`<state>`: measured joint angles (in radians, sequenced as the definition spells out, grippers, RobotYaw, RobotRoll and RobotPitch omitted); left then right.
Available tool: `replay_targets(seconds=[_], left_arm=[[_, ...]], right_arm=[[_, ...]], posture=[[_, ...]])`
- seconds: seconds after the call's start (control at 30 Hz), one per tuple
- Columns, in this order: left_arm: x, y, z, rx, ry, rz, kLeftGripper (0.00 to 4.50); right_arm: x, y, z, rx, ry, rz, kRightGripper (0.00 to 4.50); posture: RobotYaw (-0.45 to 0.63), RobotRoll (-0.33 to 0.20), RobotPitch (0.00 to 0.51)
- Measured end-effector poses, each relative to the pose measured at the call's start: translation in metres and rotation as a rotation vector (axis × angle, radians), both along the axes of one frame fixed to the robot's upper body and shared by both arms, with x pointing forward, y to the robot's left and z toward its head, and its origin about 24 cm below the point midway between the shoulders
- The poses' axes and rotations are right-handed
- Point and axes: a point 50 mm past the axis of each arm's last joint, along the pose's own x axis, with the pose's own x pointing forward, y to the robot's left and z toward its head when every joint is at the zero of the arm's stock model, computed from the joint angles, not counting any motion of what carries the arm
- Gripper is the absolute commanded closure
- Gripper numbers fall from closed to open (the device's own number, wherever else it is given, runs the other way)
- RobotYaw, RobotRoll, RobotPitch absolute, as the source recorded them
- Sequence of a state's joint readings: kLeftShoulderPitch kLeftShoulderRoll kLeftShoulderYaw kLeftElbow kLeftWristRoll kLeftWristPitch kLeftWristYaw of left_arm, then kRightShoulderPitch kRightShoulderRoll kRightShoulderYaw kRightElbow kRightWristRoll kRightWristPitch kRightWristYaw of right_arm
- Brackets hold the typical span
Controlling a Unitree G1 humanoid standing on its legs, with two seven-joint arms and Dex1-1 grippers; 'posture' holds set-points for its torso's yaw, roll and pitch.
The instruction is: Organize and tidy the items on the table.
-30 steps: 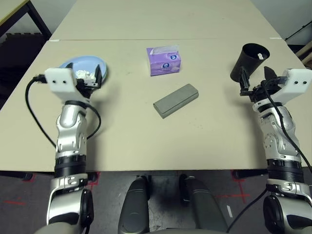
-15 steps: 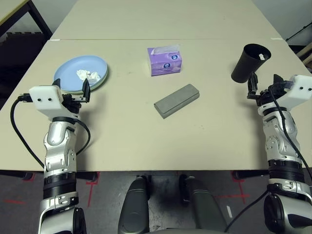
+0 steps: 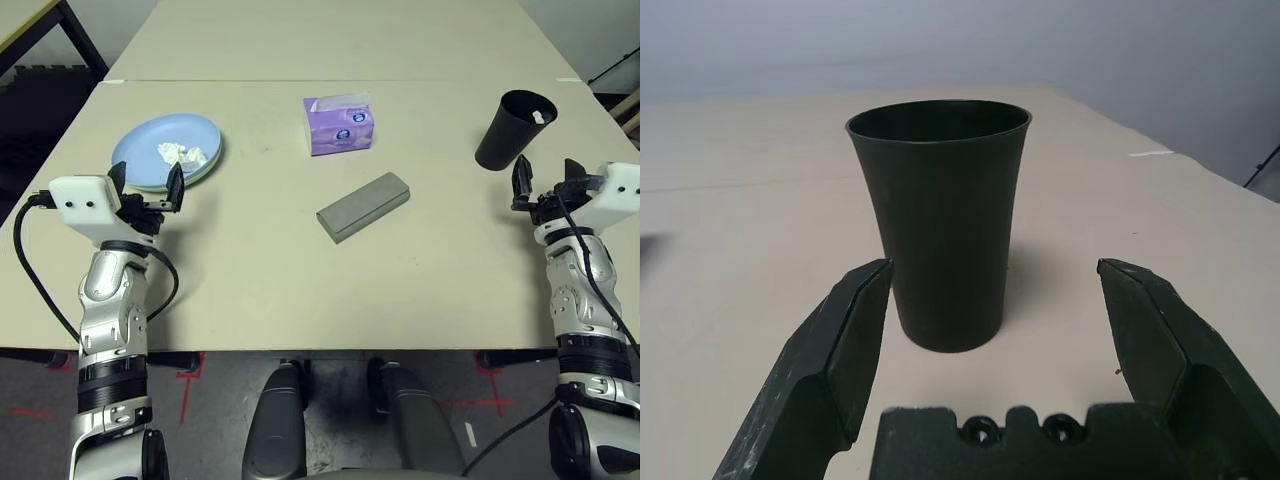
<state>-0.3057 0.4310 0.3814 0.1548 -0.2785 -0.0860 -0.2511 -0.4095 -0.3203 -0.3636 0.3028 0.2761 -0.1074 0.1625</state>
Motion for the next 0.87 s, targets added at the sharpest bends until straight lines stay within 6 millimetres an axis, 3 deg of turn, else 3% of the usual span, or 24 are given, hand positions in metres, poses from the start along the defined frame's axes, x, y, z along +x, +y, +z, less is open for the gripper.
replay_targets(seconds=[0.7, 0.87], left_arm=[[0.01, 0.005, -0.005, -0.018, 0.024, 0.022, 0.0], [0.015, 0.002, 0.004, -0.01, -0.011, 0.027, 0.0]], right_arm=[[0.006, 0.001, 0.007, -0.016, -0.01, 0.017, 0.02], [0.01, 0.001, 0.006, -0.011, 0.001, 0.004, 0.02]], posture=[[0.15, 0.0, 0.179], [0.14, 0.0, 0.178]])
